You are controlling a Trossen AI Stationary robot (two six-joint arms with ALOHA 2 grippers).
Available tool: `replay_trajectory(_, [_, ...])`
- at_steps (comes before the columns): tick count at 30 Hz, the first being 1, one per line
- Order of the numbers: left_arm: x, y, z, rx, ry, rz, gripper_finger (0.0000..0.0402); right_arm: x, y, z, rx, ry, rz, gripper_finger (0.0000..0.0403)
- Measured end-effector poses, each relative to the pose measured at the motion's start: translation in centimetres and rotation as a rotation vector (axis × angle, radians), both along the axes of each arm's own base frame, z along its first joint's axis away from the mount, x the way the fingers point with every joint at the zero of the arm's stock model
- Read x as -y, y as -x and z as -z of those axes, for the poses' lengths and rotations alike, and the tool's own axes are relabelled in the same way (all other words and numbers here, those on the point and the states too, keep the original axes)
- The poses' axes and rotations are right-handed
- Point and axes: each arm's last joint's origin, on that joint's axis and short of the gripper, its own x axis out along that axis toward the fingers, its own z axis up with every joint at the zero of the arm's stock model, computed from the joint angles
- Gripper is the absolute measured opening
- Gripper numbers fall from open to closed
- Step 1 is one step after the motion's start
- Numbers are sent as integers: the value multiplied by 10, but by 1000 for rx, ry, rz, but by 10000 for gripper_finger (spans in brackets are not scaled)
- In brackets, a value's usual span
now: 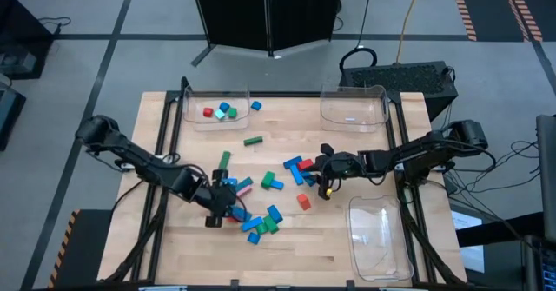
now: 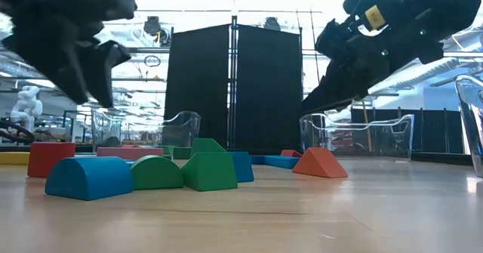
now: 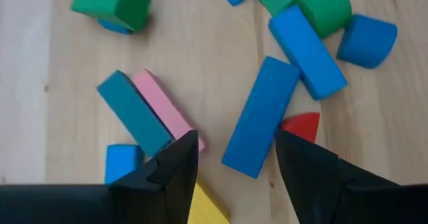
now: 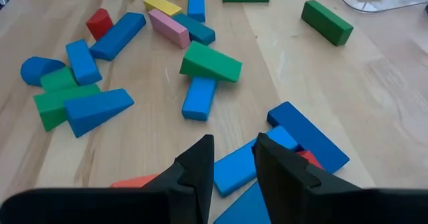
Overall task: Sort blocks by size
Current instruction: Put the red half-circle block into the top left transparent bin
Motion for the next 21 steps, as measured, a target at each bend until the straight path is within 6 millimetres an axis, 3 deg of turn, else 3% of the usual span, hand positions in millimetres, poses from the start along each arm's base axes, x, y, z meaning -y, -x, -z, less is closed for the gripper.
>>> replay_trajectory(7, [10,6,8,25,22,81,202,-2,-1,-3,28,-4,-71,100])
replay_trajectory(14, [22,4,10,62,45,131,202,-19,-10,-18,129,-30,-152,100])
replay_trajectory(21, [31,0,19,56,36,230,202,-44,-37,-22,109,49,-271,100])
